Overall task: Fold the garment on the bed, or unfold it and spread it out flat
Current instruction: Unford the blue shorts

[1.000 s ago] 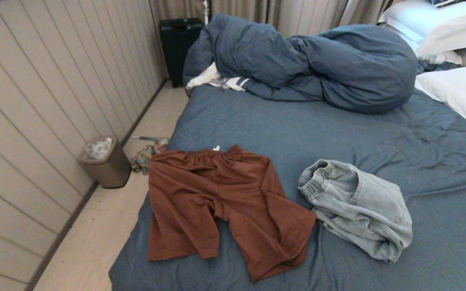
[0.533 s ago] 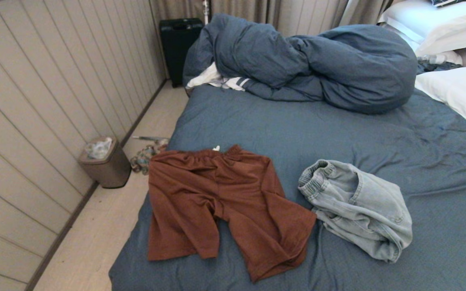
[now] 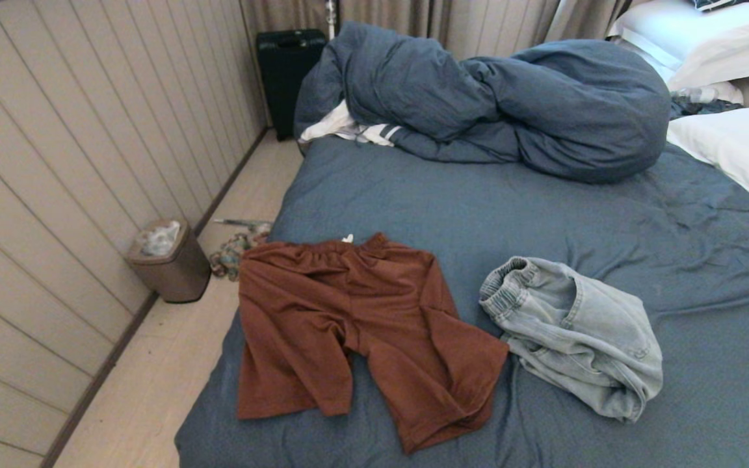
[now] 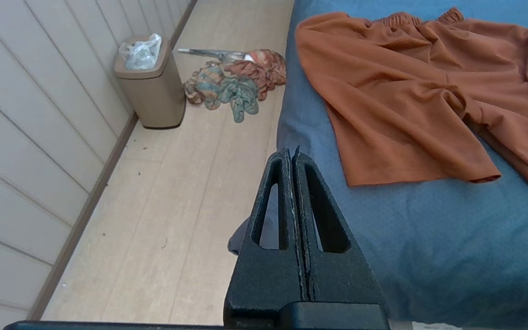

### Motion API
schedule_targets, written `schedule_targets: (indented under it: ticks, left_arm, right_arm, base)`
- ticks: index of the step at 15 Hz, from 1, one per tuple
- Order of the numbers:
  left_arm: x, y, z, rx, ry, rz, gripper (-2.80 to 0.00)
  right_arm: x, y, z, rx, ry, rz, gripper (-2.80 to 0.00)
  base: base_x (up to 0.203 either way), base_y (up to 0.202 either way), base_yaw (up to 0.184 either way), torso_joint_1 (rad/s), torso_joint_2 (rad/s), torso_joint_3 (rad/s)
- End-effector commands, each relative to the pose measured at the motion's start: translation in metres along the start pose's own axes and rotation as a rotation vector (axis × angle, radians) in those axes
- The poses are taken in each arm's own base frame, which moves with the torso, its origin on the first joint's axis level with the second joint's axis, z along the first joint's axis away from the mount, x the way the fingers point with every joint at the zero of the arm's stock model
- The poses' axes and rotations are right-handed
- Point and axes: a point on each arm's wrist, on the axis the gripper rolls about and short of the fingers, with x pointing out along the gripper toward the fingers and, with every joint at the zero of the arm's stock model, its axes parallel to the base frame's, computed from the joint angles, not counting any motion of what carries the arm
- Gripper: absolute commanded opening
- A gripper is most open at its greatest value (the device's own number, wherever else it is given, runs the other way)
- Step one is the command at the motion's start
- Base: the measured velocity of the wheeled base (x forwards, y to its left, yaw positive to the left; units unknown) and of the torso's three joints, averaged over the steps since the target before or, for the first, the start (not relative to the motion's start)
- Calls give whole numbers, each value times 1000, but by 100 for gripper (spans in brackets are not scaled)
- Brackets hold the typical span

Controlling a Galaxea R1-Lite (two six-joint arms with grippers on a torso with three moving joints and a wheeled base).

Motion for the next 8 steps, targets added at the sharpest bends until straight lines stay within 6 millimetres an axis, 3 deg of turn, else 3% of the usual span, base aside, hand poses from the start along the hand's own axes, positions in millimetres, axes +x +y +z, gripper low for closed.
schedule_targets:
  ticks: [1,5,8]
  left_arm:
    - [0,0,0,1,3,1,-280]
    - [0,0,0,2,2,1,-280]
    - [0,0,0,-1,2,1,-280]
  right_arm:
    - [-1,0,0,-1,-10,0,-280]
    - [-1,0,0,-1,-11,1,-280]
    - [-1,0,0,-1,-11,1,-280]
  base:
    - [0,0,0,0,0,0]
    - [-2,-12,-1,0,1,2]
    - [-2,-146,-1,3,2,4]
